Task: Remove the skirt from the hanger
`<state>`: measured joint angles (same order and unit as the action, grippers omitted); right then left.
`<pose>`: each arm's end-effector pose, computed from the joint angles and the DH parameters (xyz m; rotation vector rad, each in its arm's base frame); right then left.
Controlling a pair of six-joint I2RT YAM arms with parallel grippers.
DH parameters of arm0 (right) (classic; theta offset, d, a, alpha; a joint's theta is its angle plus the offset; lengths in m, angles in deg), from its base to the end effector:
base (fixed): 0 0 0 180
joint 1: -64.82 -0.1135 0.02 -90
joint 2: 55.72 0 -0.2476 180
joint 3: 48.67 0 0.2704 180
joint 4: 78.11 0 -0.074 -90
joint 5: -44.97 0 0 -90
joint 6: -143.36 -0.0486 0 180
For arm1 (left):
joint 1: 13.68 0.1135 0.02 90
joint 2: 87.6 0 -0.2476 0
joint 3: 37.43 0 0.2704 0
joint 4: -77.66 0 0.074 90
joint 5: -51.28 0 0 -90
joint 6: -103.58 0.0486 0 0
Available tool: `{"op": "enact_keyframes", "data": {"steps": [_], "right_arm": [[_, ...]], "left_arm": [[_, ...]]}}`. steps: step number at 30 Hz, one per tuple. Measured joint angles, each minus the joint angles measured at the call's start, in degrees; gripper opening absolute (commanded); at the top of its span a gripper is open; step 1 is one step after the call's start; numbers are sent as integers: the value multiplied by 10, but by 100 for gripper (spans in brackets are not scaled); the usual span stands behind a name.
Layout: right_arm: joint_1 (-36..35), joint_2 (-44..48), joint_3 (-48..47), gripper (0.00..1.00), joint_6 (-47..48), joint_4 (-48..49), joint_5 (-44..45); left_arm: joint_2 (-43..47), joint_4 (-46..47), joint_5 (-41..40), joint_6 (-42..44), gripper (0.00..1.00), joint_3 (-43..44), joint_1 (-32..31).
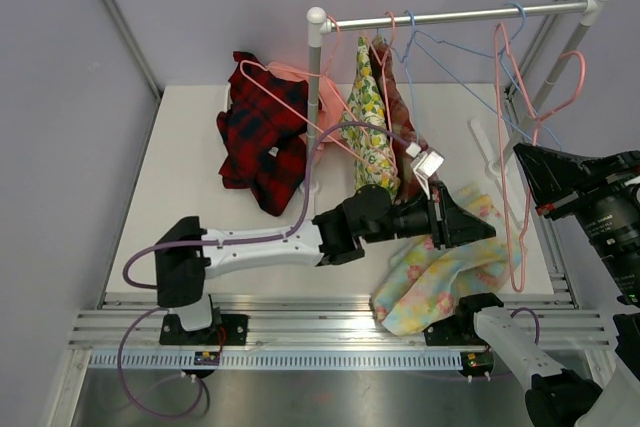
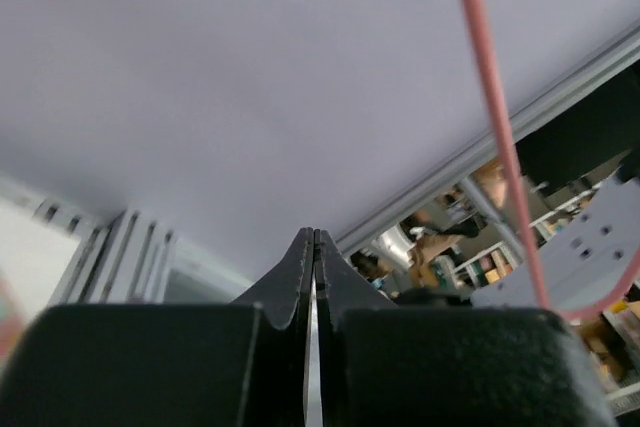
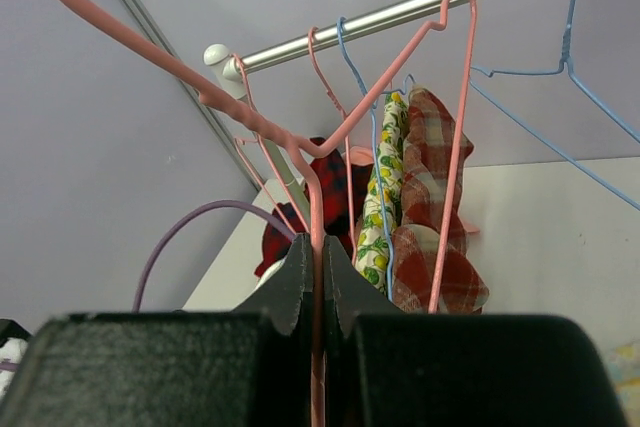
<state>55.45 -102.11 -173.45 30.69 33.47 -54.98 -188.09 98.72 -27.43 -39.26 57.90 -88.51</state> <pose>0.0220 0.0121 0.5787 0.0182 1.4245 0.5844 0.1089 -0.4381 0.3660 0.5089 1.5249 -1.9645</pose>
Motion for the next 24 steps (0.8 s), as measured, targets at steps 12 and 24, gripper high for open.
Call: {"op": "enact_keyframes", "data": {"steps": [12,24], "right_arm": [[0,-16,2,0,14,-11,45],[0,-60,85,0,17,-31,94]], "left_arm": [[160,-408,-264,140,99,-58,-113],[-19,-437,-252,83,99,-238,-96]]}}
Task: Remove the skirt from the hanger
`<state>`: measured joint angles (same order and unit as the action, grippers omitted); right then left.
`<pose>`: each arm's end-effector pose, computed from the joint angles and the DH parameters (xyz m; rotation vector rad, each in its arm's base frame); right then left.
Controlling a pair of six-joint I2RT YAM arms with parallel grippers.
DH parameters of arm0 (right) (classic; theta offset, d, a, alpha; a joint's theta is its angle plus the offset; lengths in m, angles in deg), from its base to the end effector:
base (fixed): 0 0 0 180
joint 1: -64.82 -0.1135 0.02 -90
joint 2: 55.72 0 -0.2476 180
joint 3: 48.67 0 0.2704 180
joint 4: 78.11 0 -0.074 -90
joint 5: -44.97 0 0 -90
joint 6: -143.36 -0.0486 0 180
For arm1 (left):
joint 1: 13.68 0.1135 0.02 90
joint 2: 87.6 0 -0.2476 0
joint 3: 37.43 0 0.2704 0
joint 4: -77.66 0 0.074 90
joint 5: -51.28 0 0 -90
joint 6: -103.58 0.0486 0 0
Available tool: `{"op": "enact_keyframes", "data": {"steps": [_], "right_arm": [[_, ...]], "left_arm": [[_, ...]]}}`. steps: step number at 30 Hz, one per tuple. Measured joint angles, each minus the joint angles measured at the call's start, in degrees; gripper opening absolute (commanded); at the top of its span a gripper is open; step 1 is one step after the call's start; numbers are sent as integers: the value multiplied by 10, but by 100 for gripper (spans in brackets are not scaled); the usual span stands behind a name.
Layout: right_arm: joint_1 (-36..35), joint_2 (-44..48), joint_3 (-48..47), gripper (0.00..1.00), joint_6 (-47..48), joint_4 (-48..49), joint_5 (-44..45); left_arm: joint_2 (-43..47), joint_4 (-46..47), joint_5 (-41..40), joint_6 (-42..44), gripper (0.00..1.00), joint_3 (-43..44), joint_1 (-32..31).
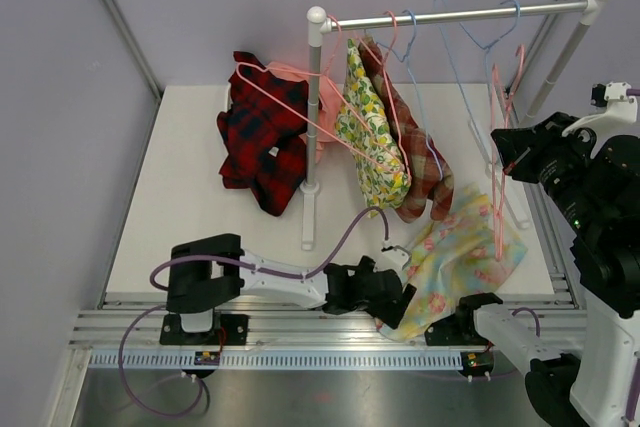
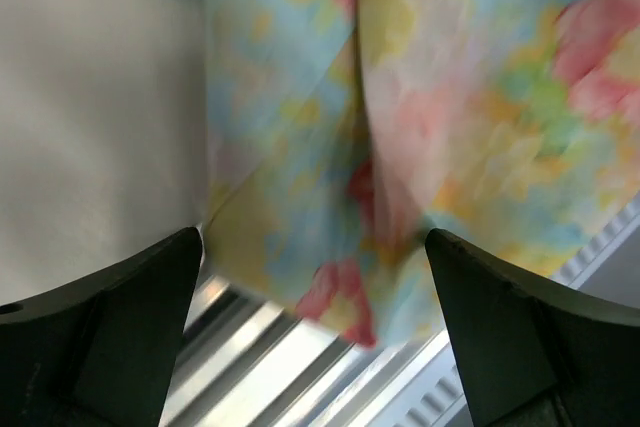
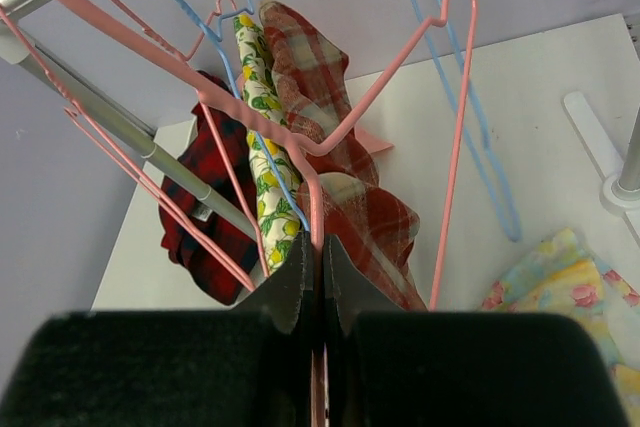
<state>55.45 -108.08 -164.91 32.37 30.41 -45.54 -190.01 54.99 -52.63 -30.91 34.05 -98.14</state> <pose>0.1078 0.0182 0.5361 0.1674 1.7116 0.4016 0.0480 -0.3742 0.1188 0.7858 2.4641 -0.6309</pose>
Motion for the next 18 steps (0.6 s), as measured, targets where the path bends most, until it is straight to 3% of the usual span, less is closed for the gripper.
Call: {"op": "enact_keyframes", "data": {"steps": [5,7,8,9,15,18], "right_arm": [[0,-1,4,0,0,1,0],[0,2,4,0,0,1,0],[0,3,4,0,0,1,0],[0,3,5,0,0,1,0],[0,4,12,0,0,5,0],[0,-4,13,0,1,11,0]], "left_arm": [[-43,126,77,-3,95,14,23],[-58,166,102,-6,66,16,30],[-65,178,110,-5,21,16,33],[-74,186,118,-5,0,16,37],[-70,178,114,-4,0,-2,43],[-7,77,45,1,0,0,11]]}}
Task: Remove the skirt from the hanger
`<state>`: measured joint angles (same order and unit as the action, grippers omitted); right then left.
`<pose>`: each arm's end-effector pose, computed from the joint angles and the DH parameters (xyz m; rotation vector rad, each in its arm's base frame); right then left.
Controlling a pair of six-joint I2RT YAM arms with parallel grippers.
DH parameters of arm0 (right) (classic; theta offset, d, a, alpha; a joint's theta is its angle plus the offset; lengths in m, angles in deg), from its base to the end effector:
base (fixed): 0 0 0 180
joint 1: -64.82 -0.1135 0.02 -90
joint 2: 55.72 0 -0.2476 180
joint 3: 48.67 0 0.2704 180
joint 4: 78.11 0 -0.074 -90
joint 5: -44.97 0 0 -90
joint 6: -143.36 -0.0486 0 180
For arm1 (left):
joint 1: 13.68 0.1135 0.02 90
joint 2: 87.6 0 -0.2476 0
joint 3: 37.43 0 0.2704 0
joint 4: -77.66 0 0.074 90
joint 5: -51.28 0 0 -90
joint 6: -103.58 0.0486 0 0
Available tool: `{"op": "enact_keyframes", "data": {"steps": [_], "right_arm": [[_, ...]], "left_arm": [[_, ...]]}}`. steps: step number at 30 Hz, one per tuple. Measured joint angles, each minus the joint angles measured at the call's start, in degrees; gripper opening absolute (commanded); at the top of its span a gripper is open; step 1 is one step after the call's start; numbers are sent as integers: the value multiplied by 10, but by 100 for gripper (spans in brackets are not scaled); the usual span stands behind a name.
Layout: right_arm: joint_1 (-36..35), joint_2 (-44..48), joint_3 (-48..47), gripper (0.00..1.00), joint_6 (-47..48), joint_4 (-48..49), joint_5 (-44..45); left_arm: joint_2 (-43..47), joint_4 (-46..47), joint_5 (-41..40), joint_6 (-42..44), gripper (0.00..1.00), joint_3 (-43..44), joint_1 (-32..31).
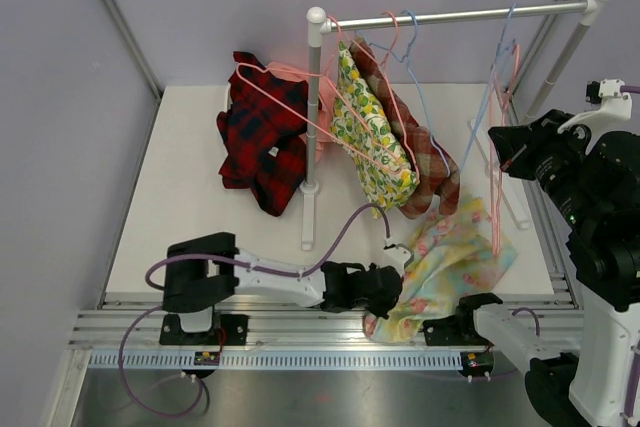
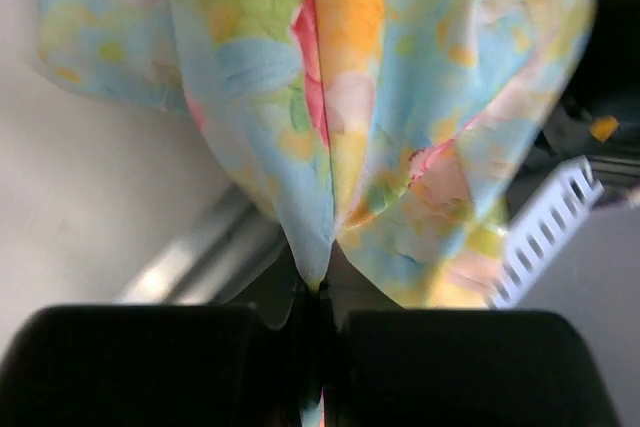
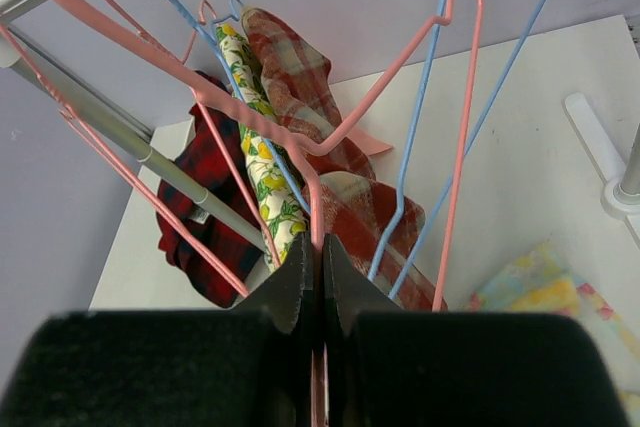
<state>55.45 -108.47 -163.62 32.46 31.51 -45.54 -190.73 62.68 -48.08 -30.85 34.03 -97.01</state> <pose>0.1160 0.0196 0.5323 0.1671 1.7217 0.3988 0.0532 -0.3865 0.1240 0.7703 2.4302 -0.8174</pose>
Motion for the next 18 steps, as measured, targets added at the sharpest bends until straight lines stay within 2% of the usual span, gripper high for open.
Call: {"op": "enact_keyframes", "data": {"steps": [7,10,13,18], "right_arm": [[0,-54,0,0,-4,38,-5],[0,-76,0,0,-12,55,-13],[0,-99,0,0,-17,70,-20],[0,-128,-1,0,-10,102,-5]], "left_arm": [[202,-235,-161,-16,0,66,-111],[312,-325,-223,-45,0,80,-125],[382,-402,-271,-73,0,92,-136],[457,-556,-344,-136,0,118,-165]]}}
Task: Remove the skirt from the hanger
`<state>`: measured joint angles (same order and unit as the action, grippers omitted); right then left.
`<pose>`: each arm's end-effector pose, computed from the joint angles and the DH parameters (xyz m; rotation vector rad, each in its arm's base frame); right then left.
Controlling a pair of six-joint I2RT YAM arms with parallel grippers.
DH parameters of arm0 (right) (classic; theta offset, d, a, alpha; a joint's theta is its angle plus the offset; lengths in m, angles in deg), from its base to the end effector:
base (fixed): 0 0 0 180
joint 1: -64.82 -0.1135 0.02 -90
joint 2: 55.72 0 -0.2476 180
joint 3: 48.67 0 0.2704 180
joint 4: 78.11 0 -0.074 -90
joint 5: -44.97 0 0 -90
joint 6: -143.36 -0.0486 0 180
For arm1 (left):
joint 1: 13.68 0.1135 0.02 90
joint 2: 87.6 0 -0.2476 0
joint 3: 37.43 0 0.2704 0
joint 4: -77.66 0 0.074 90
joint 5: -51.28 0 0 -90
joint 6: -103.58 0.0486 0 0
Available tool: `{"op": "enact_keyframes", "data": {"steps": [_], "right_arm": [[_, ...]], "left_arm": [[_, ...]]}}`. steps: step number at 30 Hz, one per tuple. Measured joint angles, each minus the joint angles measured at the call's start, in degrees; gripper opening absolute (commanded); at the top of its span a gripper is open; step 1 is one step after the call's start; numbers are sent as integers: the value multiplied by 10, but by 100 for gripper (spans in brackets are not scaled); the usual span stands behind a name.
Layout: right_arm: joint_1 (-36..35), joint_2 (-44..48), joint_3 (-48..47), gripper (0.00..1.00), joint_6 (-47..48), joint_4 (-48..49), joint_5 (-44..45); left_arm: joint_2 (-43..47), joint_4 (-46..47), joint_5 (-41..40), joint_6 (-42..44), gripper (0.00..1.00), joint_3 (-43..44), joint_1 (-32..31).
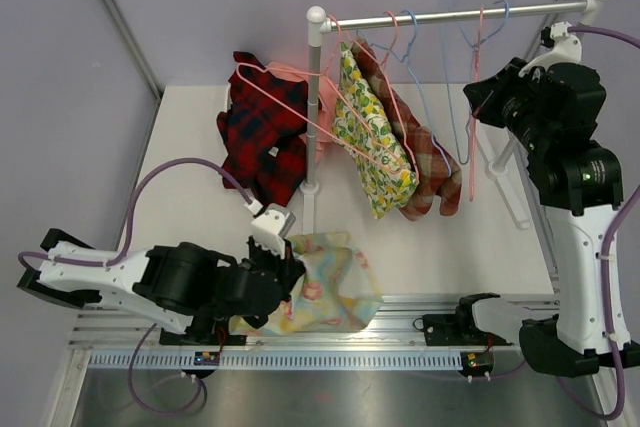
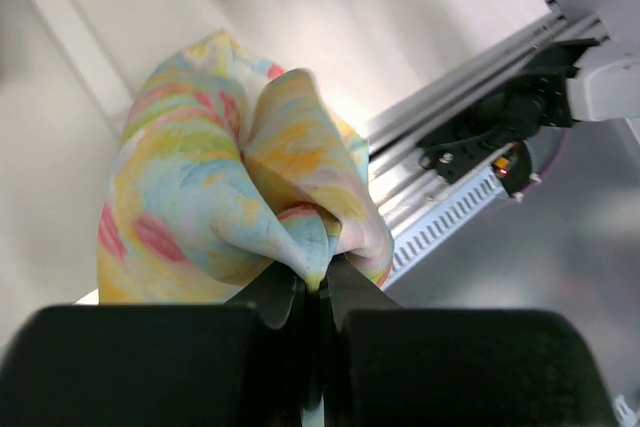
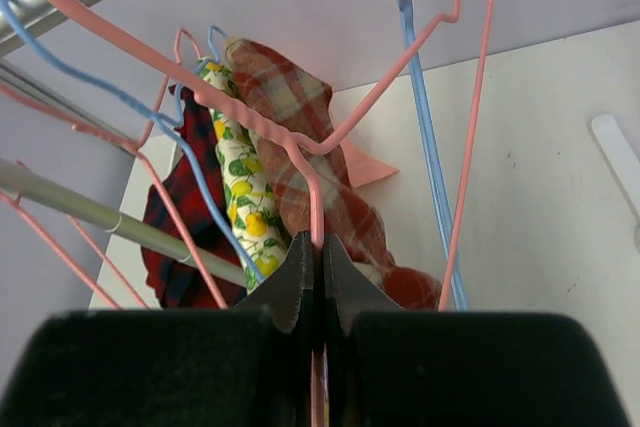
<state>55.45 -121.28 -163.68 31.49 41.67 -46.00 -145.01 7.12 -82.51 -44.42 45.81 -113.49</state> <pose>0.2108 0.0356 0.5215 0.1811 1.7676 0.4105 -0.0022 -0.2102 0.3632 0.4324 2.1469 -0.7172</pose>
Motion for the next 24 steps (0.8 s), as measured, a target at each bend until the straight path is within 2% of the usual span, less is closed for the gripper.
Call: {"op": "enact_keyframes", "data": {"steps": [6,16,22,23,24], "right_arm": [[0,-40,-2,0,13,46,21],[0,-92,-2,0,14,104,49],[3,-90,46,0,18,127,64],[3,-85,55,2,19,130,67],[3,-77,66,10,20,134,72]], "left_arm": [[29,-107,-49,-50,0,0,-1],[36,-151,-67,-92,0,-14,-1],[37,-200,-97,-101,0,41,-1],[36,-203,-108,-100,0,59,-1],[37,-203,-119,-98,0,79,1]]}}
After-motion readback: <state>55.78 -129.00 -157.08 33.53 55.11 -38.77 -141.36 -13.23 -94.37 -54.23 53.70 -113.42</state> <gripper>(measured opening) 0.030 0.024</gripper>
